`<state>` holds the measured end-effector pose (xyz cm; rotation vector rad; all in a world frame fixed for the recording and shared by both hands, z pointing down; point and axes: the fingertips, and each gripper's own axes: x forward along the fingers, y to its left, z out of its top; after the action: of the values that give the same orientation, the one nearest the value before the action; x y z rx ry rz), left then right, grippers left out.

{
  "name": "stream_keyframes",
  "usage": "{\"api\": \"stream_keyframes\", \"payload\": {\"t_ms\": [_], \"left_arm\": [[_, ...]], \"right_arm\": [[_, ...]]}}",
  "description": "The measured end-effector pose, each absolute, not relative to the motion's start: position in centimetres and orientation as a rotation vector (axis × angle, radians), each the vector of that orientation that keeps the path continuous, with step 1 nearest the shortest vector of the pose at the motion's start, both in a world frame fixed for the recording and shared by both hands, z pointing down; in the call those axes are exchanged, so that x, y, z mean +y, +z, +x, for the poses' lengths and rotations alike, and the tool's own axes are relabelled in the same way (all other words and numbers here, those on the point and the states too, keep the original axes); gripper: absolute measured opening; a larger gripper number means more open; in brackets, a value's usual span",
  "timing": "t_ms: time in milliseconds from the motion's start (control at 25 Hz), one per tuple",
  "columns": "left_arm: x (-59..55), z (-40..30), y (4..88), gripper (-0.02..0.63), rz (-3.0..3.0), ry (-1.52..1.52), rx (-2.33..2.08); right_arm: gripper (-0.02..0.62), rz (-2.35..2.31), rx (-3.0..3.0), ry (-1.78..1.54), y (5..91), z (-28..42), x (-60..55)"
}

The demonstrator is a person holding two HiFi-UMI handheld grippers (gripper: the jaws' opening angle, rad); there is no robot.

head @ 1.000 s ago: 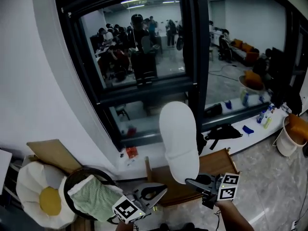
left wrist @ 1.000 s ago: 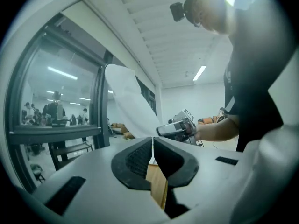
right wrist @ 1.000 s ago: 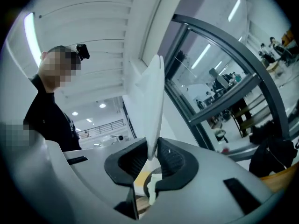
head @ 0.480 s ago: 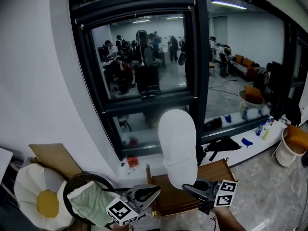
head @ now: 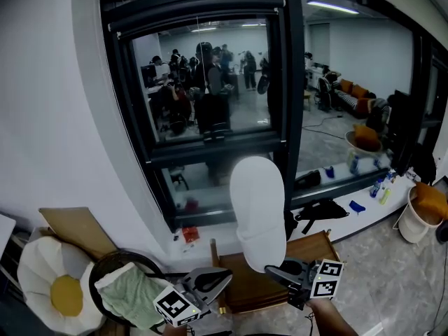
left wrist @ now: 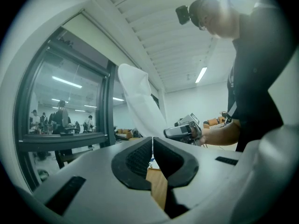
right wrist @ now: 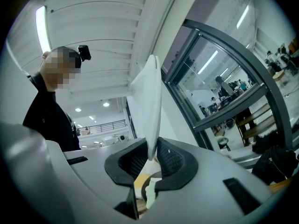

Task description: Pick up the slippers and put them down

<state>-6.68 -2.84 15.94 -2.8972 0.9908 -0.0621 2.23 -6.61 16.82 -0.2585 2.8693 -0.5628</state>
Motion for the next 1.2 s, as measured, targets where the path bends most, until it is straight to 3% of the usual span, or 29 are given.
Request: {"api": "stream_keyframes", "payload": {"t_ms": [560,1200], "left_arm": [[-4.8,-6.2,18.4,0.018,-2.992,0.011,0.990],[-8.2,-5.6,31.8,0.014,-3.232,-0.025,1.122]], "right_arm": [[0.064,-0.273,2.843,-0.747,20.8,2.4,-8.7],[0.064,-0.392,2.763,-1.253,36.6,3.6,-10.2]]}}
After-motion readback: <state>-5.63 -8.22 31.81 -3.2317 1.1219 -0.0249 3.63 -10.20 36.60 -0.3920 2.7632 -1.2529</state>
